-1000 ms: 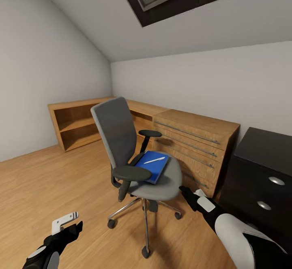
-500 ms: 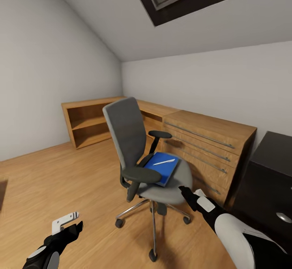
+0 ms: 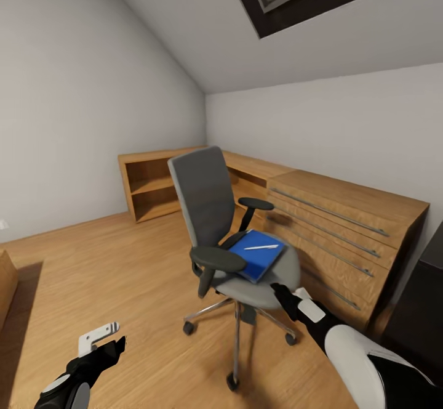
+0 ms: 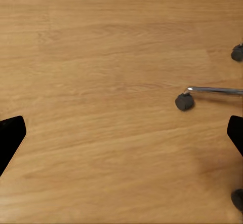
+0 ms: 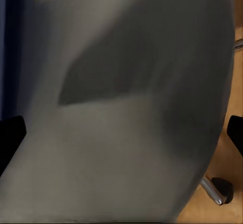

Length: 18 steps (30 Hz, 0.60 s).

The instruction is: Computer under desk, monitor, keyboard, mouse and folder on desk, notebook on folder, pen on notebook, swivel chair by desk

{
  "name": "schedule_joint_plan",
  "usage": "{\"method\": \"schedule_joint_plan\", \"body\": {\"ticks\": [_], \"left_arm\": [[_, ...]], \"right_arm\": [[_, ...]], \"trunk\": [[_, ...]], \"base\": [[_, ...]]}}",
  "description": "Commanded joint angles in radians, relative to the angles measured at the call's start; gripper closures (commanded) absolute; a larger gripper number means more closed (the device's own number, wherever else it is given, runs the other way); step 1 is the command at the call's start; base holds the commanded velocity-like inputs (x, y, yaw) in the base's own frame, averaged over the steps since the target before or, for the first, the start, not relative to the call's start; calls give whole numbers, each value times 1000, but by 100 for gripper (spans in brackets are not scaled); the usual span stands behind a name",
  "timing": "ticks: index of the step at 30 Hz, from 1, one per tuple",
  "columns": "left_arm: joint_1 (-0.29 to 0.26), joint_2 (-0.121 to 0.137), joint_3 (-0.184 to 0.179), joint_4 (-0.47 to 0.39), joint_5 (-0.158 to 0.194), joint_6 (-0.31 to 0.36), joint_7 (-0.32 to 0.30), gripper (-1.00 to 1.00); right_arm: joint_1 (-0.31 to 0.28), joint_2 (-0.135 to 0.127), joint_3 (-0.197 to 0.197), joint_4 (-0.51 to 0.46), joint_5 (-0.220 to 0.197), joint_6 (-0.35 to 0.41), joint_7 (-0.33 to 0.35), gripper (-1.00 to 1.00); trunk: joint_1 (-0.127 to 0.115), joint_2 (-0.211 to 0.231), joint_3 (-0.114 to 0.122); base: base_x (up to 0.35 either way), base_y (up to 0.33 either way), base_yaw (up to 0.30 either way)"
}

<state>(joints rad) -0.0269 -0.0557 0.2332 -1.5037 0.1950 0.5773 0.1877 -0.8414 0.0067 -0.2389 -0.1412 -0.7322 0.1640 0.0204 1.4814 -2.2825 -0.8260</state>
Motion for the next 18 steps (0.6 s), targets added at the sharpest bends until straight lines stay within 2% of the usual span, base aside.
{"method": "schedule_joint_plan", "body": {"ticks": [1, 10, 13, 18], "left_arm": [[-1, -1, 0, -1, 11, 4, 7, -100], [-1, -1, 0, -1, 11, 5, 7, -100], [-1, -1, 0, -1, 11, 4, 7, -100], [-1, -1, 0, -1, 11, 4, 7, -100]], "right_arm": [[0, 0, -8, -2, 0, 5, 3, -100], [0, -1, -8, -3, 1, 5, 3, -100], [-1, -3, -8, -3, 1, 5, 4, -100], [0, -4, -9, -2, 0, 5, 4, -100]], "trunk": [[0, 0, -1], [0, 0, -1], [0, 0, -1], [0, 0, -1]], "base": [[0, 0, 201], [0, 0, 211], [66, 0, 81], [237, 0, 5]]}}
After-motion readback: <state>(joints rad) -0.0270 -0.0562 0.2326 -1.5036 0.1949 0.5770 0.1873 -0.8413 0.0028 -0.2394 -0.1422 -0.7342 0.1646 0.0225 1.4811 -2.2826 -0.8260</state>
